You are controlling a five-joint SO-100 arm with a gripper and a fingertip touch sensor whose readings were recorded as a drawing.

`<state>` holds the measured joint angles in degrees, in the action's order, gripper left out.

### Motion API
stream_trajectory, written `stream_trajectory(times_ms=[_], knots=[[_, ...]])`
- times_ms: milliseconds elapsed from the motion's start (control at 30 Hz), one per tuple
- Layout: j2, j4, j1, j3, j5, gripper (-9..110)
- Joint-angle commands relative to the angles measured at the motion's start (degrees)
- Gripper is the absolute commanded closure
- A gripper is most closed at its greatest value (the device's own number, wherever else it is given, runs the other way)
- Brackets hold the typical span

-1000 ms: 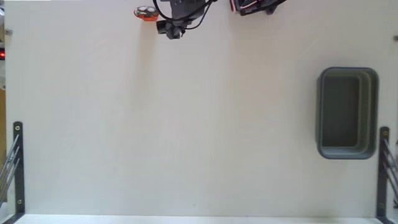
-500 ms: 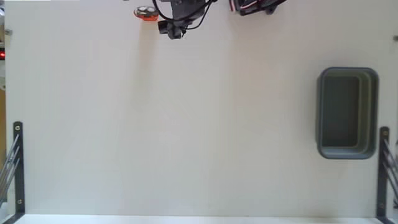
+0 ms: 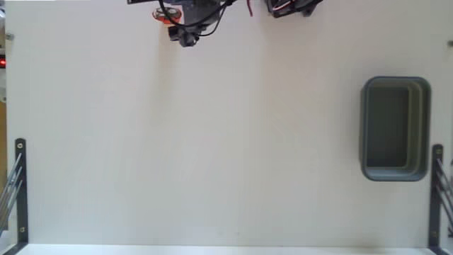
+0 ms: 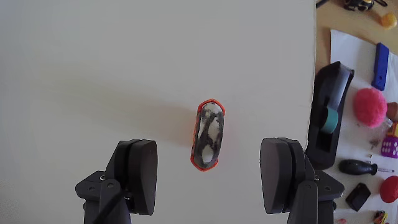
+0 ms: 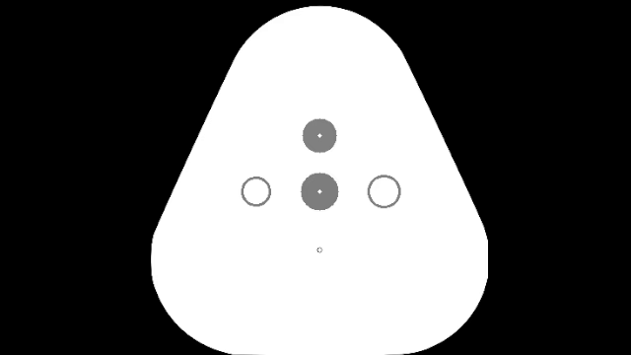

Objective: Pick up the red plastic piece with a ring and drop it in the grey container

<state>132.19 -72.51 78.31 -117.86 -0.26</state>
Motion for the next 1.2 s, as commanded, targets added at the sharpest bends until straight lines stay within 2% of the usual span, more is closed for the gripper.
stream_trajectory(times_ms=[0, 1167], knots=[[-0.22, 1.86, 1.33, 2.14, 0.26, -9], [-0.01, 5.63, 1.33, -1.84, 0.26, -9]])
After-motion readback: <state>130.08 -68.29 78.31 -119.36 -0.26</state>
